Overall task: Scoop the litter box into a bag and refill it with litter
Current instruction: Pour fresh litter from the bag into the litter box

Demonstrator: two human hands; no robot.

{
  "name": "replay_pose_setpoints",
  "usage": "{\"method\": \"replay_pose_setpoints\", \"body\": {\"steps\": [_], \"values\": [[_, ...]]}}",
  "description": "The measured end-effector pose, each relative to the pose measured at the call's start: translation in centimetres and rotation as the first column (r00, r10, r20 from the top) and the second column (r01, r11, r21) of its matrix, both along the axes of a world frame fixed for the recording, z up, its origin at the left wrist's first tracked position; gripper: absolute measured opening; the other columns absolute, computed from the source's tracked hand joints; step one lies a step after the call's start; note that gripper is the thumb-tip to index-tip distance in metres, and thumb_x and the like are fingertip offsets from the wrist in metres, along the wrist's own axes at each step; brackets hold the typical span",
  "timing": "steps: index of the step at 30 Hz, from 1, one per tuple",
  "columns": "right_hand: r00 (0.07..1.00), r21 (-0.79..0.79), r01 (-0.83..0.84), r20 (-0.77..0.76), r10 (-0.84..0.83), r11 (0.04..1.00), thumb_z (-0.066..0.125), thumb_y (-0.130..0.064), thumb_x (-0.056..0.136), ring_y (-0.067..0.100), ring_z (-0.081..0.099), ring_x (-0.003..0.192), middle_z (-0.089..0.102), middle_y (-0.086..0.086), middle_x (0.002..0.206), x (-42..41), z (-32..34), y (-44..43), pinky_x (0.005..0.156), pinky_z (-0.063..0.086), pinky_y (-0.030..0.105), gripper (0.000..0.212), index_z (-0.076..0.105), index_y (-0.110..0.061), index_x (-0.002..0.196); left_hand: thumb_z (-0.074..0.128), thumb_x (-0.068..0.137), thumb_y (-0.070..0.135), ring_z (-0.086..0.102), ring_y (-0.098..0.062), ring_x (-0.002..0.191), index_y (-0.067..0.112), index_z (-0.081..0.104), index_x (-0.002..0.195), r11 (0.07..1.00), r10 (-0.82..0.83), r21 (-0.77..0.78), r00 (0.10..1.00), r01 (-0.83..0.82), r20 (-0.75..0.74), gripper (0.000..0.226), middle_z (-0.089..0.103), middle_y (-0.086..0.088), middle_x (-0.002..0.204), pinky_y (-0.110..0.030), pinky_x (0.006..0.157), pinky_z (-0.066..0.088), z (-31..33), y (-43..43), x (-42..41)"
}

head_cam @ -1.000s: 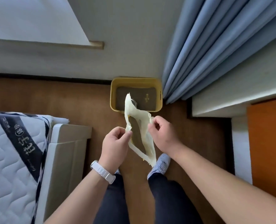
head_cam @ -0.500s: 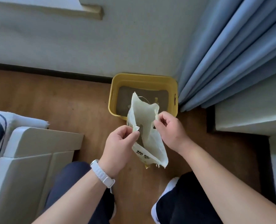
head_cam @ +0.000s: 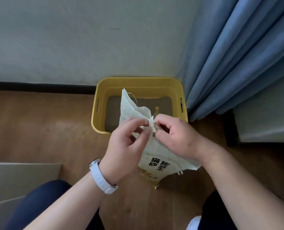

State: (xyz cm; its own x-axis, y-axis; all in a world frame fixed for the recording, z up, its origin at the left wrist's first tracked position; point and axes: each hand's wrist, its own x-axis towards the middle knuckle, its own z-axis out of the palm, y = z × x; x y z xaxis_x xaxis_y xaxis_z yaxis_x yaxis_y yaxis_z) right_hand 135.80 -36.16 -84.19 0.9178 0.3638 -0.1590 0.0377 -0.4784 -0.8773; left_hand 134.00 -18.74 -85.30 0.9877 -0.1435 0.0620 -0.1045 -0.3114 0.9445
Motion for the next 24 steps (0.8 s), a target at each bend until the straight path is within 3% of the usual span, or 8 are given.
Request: {"method": "replay_pose_setpoints", "body": {"steps": [3,6,11,15,17,20,24], "values": [[1.0,-0.034,-0.026,0.004,0.026,0.999,0.058,-0.016,0.091,0.006,0.035,0.059,0.04,-0.006,0.064,1.0,0.4,-0.8,0.053,0.034,0.026,0.02,0.047,-0.009,0.077,0.064,0.086,0.013,0.063,-0.012,0.085,0.011,0.068,0.103,0.998,0.031,0.057,0.985,-0.041,0.167,0.017,0.065,0.009,0.102,-0.022,0.068,0.051,-1.1,-0.9,1.2],[0.996,-0.126,-0.09,-0.04,0.085,0.988,0.066,-0.028,0.086,0.003,0.04,0.058,0.046,-0.009,0.064,1.5,1.1,-1.6,0.052,0.036,0.023,0.021,0.049,-0.015,0.083,0.067,0.085,0.014,0.063,-0.006,0.086,0.012,0.067,0.108,0.999,0.026,0.036,0.978,-0.034,0.206,0.023,0.064,0.009,0.106,-0.015,0.068,0.05,-1.8,-1.7,1.9],[0.993,-0.229,-0.12,-0.021,0.118,0.966,0.06,-0.015,0.086,0.019,0.045,0.064,0.052,0.005,0.072,0.9,1.3,-2.4,0.056,0.039,0.035,0.011,0.049,-0.014,0.084,0.064,0.09,0.023,0.061,-0.007,0.091,0.007,0.062,0.119,0.975,-0.182,0.18,0.923,0.127,0.338,0.033,0.06,0.0,0.116,-0.021,0.07,0.05,-3.3,-1.4,2.7],[0.99,-0.197,-0.142,-0.023,0.14,0.97,0.059,-0.009,0.085,0.024,0.048,0.069,0.053,0.007,0.075,1.5,1.2,-2.0,0.061,0.042,0.042,0.007,0.051,-0.009,0.083,0.063,0.082,0.058,0.053,-0.007,0.099,0.007,0.045,0.133,0.891,-0.36,0.404,0.865,0.207,0.35,0.075,0.048,-0.001,0.128,-0.021,0.08,0.049,-4.5,-0.6,3.1],[0.988,-0.161,-0.155,-0.032,0.152,0.975,0.059,-0.005,0.085,0.017,0.043,0.064,0.049,0.003,0.069,1.8,1.1,-1.7,0.059,0.039,0.035,0.009,0.052,-0.008,0.081,0.065,0.076,0.062,0.054,-0.011,0.099,0.004,0.044,0.131,0.866,-0.378,0.462,0.853,0.189,0.359,0.083,0.05,-0.004,0.124,-0.029,0.081,0.052,-4.9,-0.3,3.2],[0.984,-0.122,-0.177,-0.042,0.173,0.977,0.059,-0.003,0.085,0.007,0.039,0.061,0.044,-0.006,0.066,2.1,0.8,-1.2,0.056,0.035,0.025,0.011,0.053,-0.009,0.077,0.065,0.083,0.047,0.057,-0.015,0.084,0.001,0.056,0.118,0.881,-0.303,0.466,0.853,0.08,0.426,0.058,0.059,-0.006,0.11,-0.034,0.067,0.052,-4.9,-0.3,3.4],[0.983,-0.116,-0.18,-0.058,0.174,0.977,0.063,-0.005,0.085,0.004,0.041,0.057,0.045,-0.01,0.063,2.8,0.6,-0.8,0.053,0.036,0.02,0.012,0.056,-0.011,0.077,0.063,0.082,0.03,0.05,-0.01,0.072,0.004,0.06,0.103,0.891,-0.235,0.453,0.848,-0.007,0.476,0.034,0.061,-0.004,0.095,-0.017,0.059,0.039,-5.0,-0.5,3.7]]}}
